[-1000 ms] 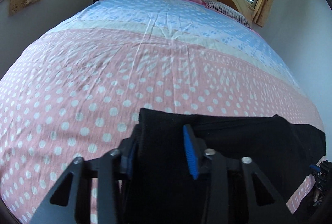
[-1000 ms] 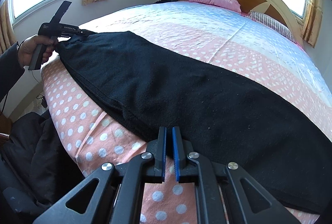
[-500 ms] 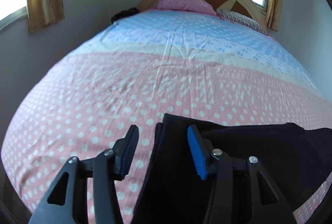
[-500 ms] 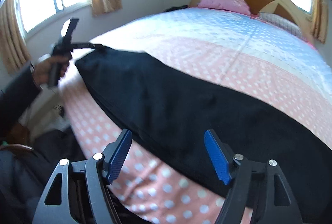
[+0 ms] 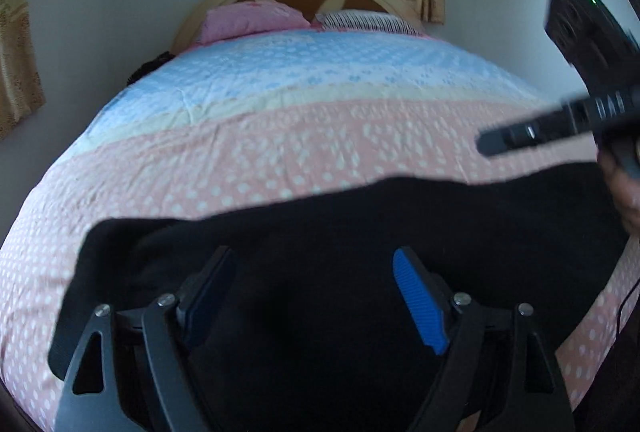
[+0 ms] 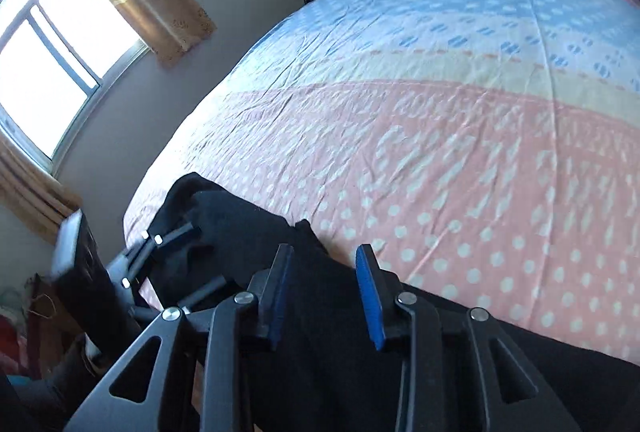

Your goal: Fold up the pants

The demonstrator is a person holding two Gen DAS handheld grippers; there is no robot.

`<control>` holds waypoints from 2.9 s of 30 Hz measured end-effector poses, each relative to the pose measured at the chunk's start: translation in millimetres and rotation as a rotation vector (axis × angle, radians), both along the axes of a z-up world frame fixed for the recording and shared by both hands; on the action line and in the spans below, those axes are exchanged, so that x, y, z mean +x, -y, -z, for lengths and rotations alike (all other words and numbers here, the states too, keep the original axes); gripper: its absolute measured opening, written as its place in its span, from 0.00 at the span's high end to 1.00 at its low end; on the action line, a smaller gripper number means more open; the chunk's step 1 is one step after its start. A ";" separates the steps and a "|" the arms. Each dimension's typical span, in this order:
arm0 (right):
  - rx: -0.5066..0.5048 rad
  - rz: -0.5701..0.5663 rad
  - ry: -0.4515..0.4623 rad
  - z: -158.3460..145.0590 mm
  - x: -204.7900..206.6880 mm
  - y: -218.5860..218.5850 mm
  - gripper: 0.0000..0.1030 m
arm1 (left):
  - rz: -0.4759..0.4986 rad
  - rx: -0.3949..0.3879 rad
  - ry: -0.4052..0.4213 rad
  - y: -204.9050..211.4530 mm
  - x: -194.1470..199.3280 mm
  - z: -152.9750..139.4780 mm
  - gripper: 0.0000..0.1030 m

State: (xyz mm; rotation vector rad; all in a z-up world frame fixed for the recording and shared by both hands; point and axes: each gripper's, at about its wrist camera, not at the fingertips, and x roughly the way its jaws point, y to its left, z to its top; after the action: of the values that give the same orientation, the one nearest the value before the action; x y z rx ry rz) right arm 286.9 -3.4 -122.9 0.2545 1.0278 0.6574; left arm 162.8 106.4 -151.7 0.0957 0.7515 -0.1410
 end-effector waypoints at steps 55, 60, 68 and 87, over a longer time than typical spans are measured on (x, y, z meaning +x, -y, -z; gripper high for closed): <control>-0.139 -0.084 0.077 47.0 -152.3 43.8 0.58 | -0.010 -0.008 -0.039 -6.7 -5.6 8.9 0.00; -0.103 -0.062 0.094 40.7 -154.2 53.2 0.58 | -0.014 -0.021 -0.040 -9.0 -4.4 7.8 0.00; -0.081 0.206 0.261 -8.3 -177.6 159.2 0.58 | -0.061 -0.133 0.075 0.6 -14.8 -29.1 0.00; 0.062 1.045 0.132 19.7 -288.1 497.7 0.58 | 0.095 -0.090 -0.019 112.8 1.6 -10.7 0.00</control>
State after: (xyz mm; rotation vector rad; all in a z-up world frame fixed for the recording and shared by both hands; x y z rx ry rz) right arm -1.2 -501.0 -142.6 0.7239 0.6164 -0.2441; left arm 164.3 -6.4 -141.0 0.0444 0.7587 -0.2660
